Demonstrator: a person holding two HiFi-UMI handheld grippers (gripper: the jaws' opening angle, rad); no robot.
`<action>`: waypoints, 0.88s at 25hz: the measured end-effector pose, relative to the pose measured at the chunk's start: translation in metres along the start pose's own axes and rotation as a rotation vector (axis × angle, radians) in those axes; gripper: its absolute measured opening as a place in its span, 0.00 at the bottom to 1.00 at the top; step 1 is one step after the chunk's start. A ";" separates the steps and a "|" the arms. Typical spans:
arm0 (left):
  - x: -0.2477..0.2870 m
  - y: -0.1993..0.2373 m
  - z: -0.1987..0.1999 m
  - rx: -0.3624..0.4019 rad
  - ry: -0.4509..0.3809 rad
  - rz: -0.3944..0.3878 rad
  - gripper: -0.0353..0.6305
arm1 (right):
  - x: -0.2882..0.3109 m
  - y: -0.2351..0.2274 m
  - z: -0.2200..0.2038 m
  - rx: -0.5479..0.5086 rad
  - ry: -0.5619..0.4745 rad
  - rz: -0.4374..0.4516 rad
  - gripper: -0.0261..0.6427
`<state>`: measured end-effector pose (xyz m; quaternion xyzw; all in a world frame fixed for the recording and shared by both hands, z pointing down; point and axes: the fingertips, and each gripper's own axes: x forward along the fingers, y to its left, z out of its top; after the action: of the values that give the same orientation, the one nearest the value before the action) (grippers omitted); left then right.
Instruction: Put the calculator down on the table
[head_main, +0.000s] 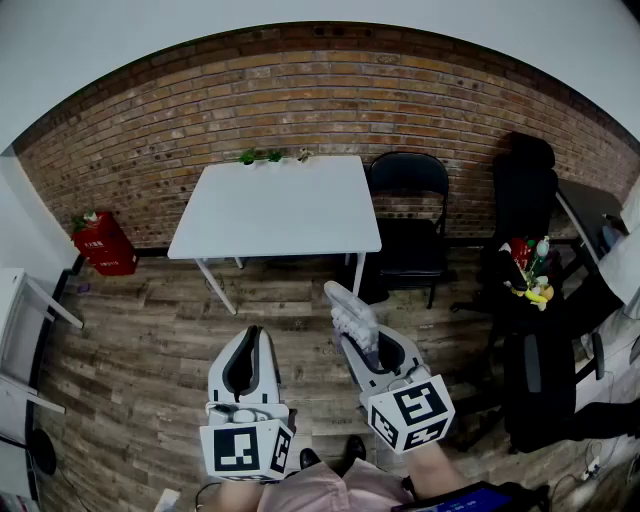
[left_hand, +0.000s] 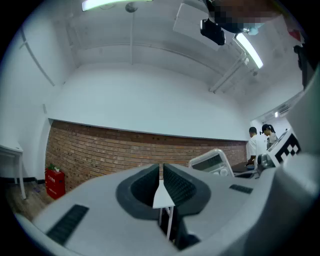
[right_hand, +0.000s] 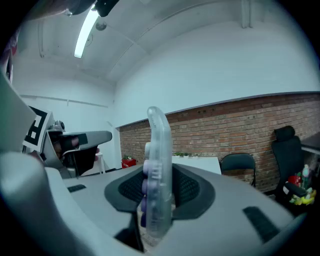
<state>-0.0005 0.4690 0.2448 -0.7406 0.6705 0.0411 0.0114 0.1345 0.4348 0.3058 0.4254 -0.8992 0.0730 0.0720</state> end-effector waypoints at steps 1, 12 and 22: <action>0.001 -0.002 -0.001 0.001 0.000 -0.001 0.10 | -0.001 -0.002 -0.001 0.000 -0.001 0.000 0.24; 0.023 -0.043 -0.012 0.017 0.028 -0.011 0.10 | -0.017 -0.046 -0.004 0.030 -0.025 -0.003 0.24; 0.041 -0.094 -0.021 0.042 0.037 0.018 0.10 | -0.031 -0.102 -0.007 0.045 -0.045 0.024 0.24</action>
<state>0.0978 0.4361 0.2588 -0.7350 0.6778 0.0133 0.0142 0.2337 0.3953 0.3136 0.4176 -0.9038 0.0845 0.0413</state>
